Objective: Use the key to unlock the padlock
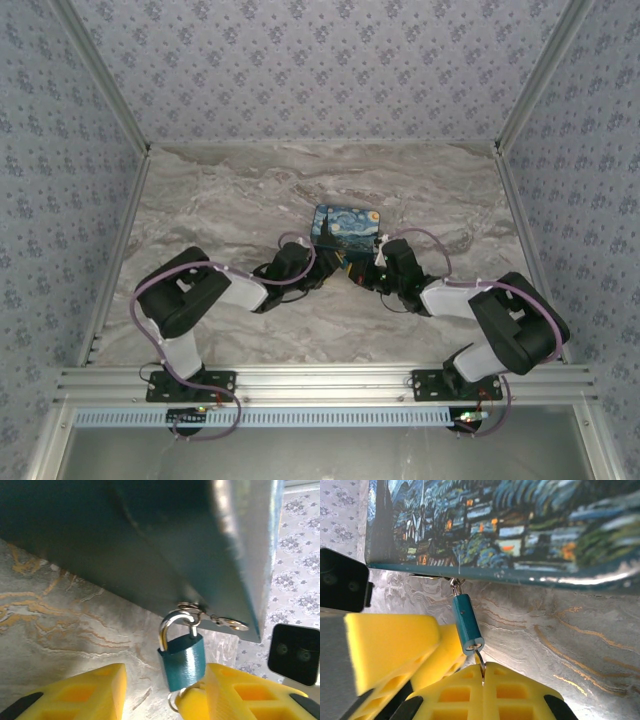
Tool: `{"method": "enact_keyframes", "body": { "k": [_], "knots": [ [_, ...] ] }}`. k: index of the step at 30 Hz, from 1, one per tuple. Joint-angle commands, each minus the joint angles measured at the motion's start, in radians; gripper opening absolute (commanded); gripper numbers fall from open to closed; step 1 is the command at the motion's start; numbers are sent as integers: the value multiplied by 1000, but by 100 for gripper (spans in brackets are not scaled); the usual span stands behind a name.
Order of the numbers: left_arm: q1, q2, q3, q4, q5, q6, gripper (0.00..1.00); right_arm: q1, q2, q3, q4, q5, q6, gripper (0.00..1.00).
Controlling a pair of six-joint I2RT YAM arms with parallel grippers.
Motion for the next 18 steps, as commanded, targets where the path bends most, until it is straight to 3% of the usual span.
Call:
{"method": "enact_keyframes", "body": {
  "k": [1, 11, 18],
  "knots": [
    [-11, 26, 36, 64, 16, -24, 44, 7, 10, 1, 38, -10, 40, 0],
    [-10, 81, 61, 124, 34, -63, 39, 24, 10, 9, 26, 4, 48, 0],
    [-12, 83, 54, 131, 17, -72, 27, 30, 10, 10, 22, 12, 55, 0]
  ]
}}
